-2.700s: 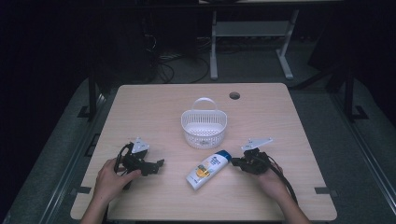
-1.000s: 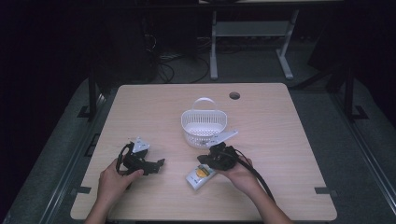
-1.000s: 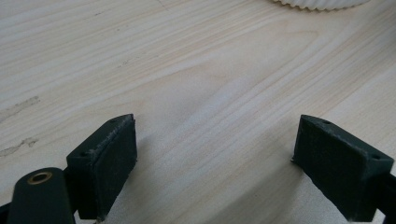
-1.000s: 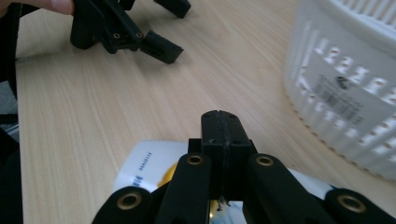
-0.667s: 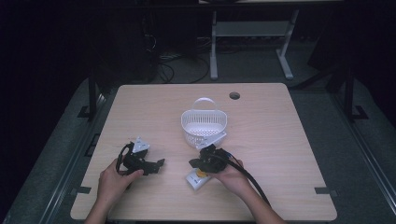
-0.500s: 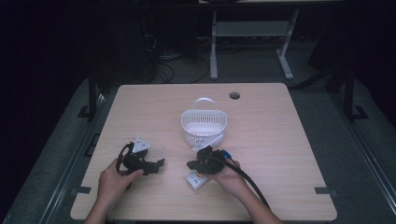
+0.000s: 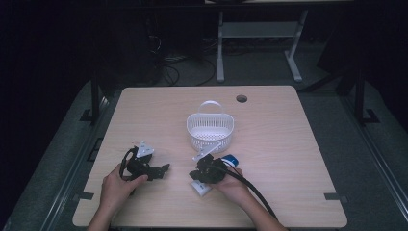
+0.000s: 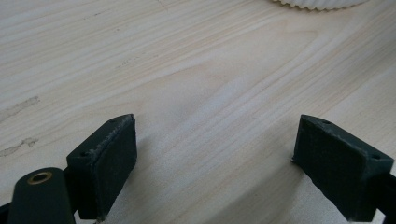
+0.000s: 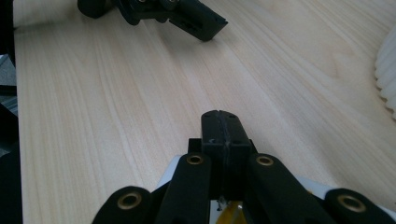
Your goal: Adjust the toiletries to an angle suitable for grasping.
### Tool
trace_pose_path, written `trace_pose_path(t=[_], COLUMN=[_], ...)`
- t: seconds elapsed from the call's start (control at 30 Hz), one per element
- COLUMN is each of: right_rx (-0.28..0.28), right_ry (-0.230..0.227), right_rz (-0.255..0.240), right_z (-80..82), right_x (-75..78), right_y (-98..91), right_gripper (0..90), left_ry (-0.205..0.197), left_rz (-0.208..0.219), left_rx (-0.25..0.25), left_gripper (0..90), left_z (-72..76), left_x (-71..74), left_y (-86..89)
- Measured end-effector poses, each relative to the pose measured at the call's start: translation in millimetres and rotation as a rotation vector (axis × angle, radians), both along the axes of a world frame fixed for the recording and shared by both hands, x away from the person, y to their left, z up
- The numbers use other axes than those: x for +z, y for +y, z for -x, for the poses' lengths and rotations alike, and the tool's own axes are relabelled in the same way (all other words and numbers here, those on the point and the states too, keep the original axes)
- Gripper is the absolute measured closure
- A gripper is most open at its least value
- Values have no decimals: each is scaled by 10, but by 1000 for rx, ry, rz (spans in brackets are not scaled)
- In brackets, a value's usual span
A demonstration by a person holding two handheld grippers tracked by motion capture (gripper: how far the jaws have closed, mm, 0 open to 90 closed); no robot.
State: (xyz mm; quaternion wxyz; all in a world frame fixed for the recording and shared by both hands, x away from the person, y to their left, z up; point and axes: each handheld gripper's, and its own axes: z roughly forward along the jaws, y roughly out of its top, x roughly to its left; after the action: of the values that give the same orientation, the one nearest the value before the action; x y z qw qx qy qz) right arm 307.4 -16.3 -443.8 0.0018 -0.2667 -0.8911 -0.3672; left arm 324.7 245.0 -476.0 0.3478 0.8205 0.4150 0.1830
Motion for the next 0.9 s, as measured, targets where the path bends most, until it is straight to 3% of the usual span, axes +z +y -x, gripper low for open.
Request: trace_pose_path(t=[0.4, 0.9], right_rx=[10, -3], right_ry=[8, 21], right_rz=[23, 27], right_z=[25, 91], right_x=[-54, -49], right_y=[0, -157], right_gripper=[896, 896], left_ry=[-1, 0], left_rz=[0, 0], left_rx=[0, -1], left_gripper=[129, 129], left_z=[1, 0], left_x=[0, 0], left_y=[1, 1])
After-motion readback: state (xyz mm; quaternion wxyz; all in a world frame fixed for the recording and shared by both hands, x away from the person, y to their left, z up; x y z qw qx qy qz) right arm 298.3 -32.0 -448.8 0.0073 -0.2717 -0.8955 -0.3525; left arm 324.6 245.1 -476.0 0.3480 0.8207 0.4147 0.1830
